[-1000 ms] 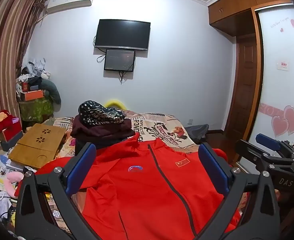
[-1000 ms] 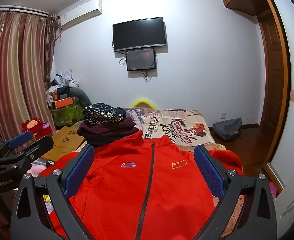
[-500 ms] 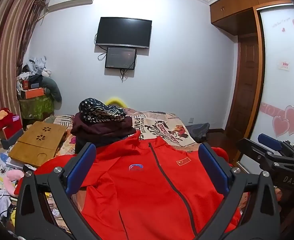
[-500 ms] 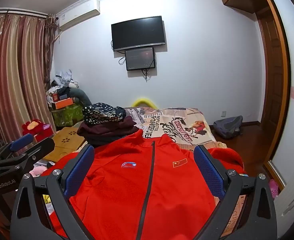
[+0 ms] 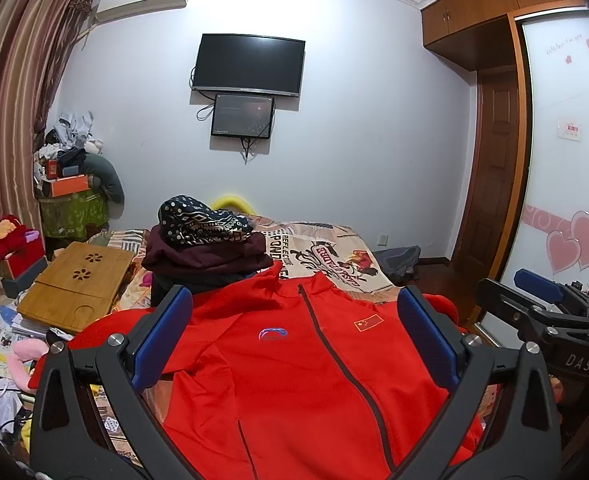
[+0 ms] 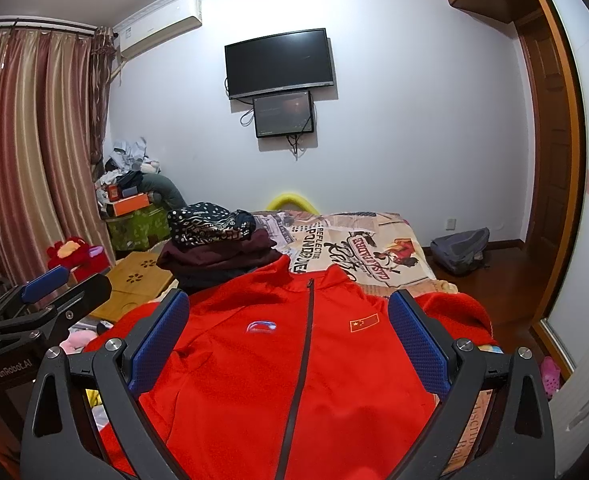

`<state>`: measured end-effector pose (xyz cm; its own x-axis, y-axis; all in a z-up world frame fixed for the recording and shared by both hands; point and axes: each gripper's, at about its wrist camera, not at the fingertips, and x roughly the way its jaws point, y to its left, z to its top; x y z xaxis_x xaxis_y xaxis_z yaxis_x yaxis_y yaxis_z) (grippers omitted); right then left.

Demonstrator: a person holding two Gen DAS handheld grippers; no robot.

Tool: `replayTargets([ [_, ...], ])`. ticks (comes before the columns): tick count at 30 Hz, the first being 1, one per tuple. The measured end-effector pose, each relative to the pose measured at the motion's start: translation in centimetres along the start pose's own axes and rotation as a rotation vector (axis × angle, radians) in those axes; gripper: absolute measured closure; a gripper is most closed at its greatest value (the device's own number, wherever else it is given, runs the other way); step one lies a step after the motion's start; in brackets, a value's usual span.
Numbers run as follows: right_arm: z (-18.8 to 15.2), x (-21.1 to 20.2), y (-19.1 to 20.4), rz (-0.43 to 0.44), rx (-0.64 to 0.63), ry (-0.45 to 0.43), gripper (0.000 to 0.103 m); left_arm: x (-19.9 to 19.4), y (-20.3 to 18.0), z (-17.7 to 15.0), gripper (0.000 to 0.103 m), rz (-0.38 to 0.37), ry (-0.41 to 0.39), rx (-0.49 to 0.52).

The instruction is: Fold large clothes

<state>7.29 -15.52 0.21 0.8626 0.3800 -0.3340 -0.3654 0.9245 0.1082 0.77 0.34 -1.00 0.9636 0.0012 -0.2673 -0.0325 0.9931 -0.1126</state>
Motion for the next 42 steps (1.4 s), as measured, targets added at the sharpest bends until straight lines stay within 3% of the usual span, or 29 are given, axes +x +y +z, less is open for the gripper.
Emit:
replayTargets([
  [42, -0.38, 0.34, -0.08, 0.000, 0.008, 0.011, 0.004, 0.26, -0.04, -0.04, 0.000, -0.001, 0.010, 0.003],
])
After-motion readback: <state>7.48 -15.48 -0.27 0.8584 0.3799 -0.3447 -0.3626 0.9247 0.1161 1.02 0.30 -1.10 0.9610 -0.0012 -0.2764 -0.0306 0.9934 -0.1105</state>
